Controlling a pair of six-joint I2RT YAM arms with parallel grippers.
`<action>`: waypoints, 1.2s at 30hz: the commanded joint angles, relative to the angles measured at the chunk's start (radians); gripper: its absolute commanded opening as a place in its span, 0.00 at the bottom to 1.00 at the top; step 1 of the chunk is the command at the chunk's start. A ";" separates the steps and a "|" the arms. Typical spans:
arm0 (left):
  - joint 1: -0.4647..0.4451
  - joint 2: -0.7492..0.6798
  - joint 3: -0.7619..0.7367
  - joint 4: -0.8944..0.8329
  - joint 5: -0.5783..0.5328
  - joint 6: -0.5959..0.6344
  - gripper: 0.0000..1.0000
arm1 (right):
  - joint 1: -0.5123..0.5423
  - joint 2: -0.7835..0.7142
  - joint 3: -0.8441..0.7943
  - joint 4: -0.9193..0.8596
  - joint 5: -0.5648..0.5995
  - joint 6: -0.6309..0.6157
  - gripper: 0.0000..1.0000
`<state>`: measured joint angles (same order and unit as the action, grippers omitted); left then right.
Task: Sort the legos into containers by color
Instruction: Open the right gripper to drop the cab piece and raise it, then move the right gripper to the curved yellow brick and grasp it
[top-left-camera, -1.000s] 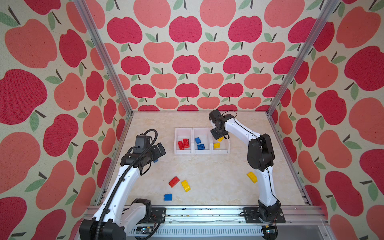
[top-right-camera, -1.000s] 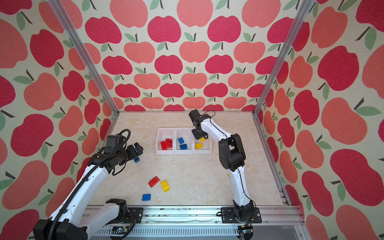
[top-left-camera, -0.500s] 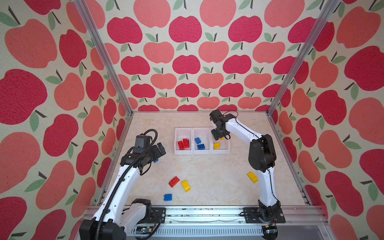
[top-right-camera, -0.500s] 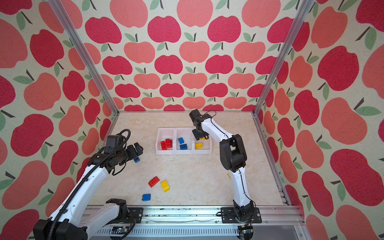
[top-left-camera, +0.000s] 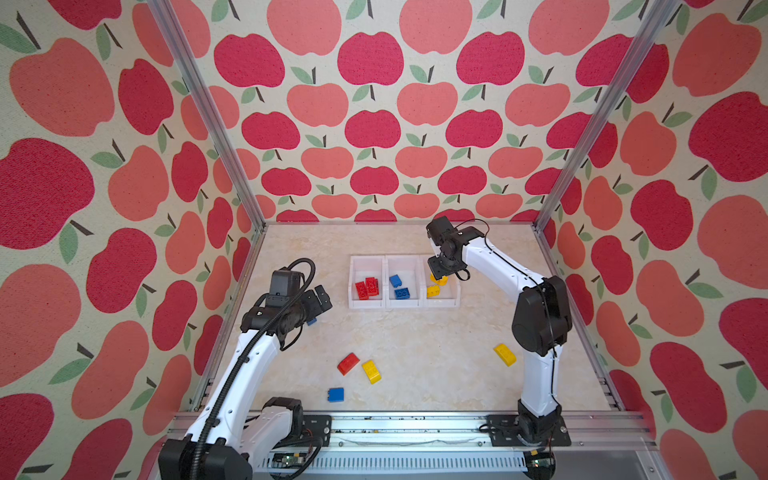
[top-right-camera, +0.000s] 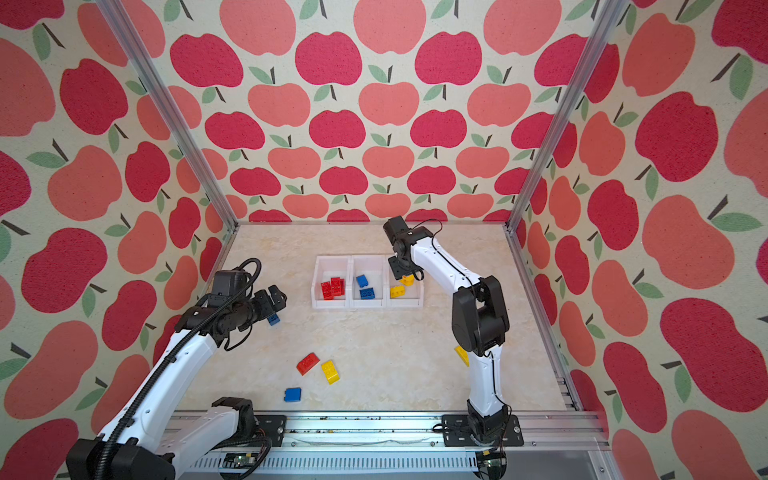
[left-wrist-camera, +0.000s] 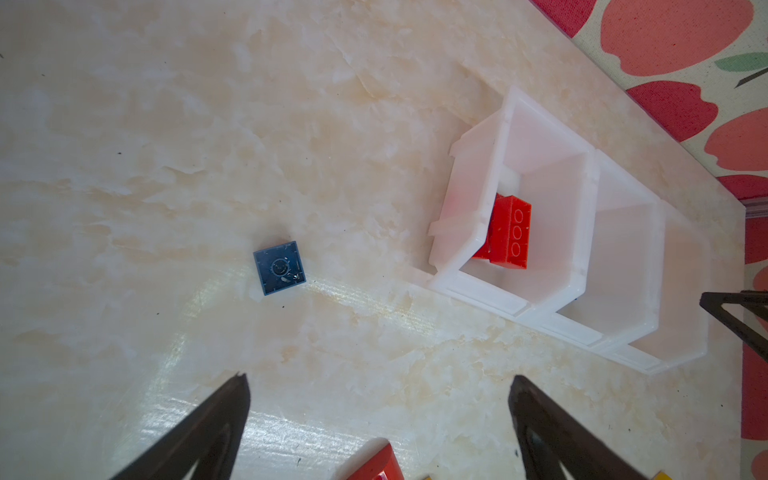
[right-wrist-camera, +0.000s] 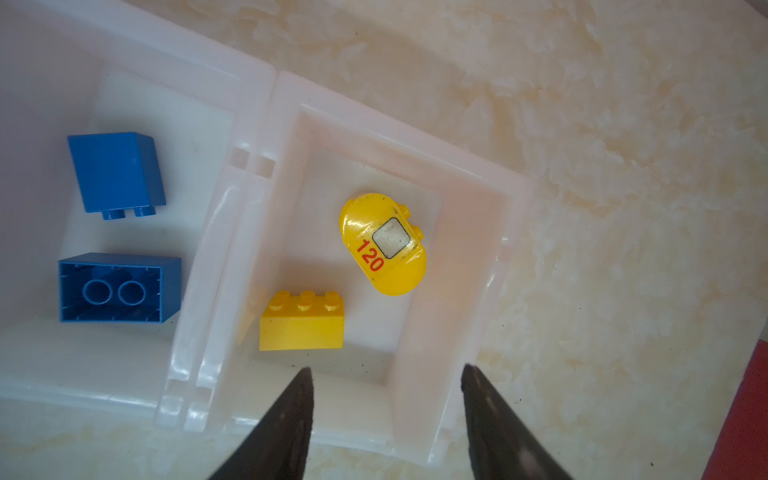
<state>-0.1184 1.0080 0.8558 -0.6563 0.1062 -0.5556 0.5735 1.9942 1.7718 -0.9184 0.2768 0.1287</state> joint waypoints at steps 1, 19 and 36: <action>0.001 0.002 0.011 0.000 0.009 0.010 0.99 | -0.003 -0.080 -0.058 -0.034 -0.025 0.061 0.62; -0.005 -0.017 -0.007 -0.005 0.004 -0.001 0.99 | -0.074 -0.494 -0.562 -0.053 -0.102 0.259 0.77; -0.011 -0.017 -0.017 0.001 0.006 -0.007 0.99 | -0.299 -0.670 -0.897 -0.033 -0.239 0.322 0.99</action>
<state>-0.1253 1.0012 0.8497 -0.6533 0.1062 -0.5571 0.2958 1.3388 0.9092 -0.9600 0.0959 0.4221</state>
